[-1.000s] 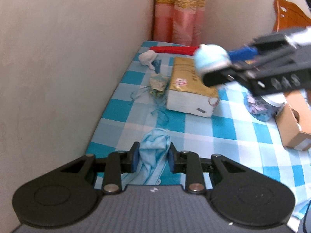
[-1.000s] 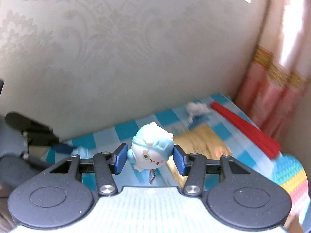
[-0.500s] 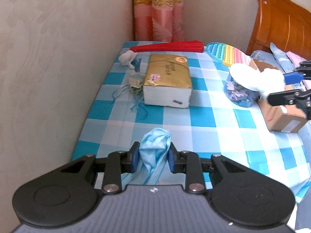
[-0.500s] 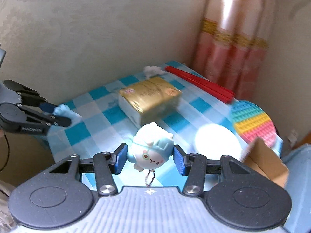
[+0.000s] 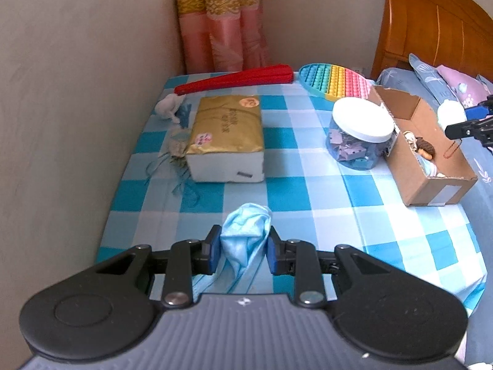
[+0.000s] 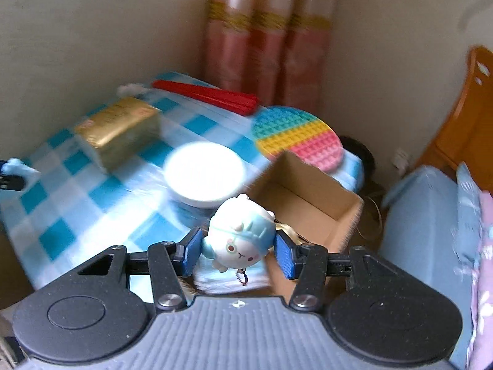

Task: Organize soft objects
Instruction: 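Carry the plush into the box and open the right gripper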

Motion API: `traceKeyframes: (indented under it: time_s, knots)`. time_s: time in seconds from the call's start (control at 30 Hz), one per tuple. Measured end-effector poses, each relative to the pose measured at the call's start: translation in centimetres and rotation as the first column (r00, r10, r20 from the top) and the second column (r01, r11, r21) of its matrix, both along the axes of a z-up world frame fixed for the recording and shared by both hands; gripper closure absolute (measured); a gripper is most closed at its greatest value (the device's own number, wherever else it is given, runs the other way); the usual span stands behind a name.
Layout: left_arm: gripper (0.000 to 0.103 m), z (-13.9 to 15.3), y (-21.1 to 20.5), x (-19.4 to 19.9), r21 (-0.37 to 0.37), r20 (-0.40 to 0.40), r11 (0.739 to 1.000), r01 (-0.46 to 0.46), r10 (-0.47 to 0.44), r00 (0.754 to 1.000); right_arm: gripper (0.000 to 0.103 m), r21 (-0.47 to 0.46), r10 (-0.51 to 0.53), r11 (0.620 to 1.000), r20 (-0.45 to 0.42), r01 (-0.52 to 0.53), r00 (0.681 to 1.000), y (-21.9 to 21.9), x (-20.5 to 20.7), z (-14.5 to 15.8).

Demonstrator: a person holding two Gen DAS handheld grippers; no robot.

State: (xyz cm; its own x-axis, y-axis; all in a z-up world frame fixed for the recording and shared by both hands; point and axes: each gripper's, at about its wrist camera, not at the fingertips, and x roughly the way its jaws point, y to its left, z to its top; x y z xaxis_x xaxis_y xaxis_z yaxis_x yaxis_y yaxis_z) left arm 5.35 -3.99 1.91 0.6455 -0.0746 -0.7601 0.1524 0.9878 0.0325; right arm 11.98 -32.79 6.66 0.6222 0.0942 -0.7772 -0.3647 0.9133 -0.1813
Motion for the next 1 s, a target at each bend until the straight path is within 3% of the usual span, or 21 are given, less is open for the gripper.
traceKeyframes:
  time_s: [0.17, 0.53, 1.0]
  knots:
    - [0.075, 0.3, -1.4, 0.9, 0.012, 0.006, 1.000, 0.025, -0.025, 1.000, 0.044, -0.018, -0.057, 0.998, -0.030, 0.056, 0.998, -2.0, 0.8, -1.5]
    - [0.075, 1.2, -4.9, 2.7, 0.046, 0.010, 0.992, 0.118, -0.119, 0.993, 0.003, 0.038, -0.047, 0.998, -0.007, 0.048, 0.999, -1.9, -1.9, -1.2]
    - [0.075, 3.6, -10.6, 5.7, 0.024, -0.007, 0.958, 0.286, -0.286, 0.958, 0.000, 0.047, 0.001, 0.999, 0.010, -0.001, 1.000, 2.8, -8.6, -3.2]
